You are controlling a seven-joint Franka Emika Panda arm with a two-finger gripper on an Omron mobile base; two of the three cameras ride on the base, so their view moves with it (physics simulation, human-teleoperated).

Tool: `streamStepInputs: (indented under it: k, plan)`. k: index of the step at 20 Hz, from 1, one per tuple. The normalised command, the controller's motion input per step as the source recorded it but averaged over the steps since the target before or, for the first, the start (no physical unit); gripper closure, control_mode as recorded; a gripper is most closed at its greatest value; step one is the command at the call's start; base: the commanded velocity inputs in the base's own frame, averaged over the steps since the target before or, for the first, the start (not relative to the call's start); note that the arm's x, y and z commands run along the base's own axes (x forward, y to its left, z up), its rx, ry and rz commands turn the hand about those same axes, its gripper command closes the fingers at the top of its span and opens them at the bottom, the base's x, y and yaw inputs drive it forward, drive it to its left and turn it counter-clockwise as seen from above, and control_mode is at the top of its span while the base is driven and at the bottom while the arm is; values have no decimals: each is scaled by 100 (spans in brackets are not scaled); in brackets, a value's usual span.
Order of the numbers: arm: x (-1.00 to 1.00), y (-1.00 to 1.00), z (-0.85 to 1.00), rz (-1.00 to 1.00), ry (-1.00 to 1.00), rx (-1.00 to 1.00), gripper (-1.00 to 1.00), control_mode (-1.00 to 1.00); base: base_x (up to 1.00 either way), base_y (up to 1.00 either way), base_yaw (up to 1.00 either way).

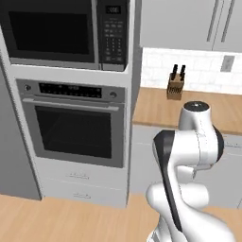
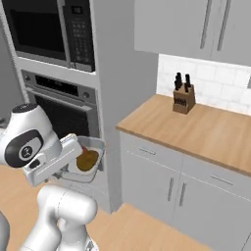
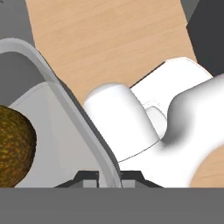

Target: Take the meat container that has the shrimp and place it on the second highest rack of the freezer. Then take the vegetable container that has the tomato and avocado and place it on the highest rack of the freezer.

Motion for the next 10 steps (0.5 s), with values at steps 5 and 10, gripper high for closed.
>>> streamStepInputs:
  k: [5, 10]
  plan:
    - [0, 0, 0, 0, 0, 0, 100, 100, -18, 100, 35]
    - [0, 0, 0, 0, 0, 0, 100, 100, 59, 100, 11]
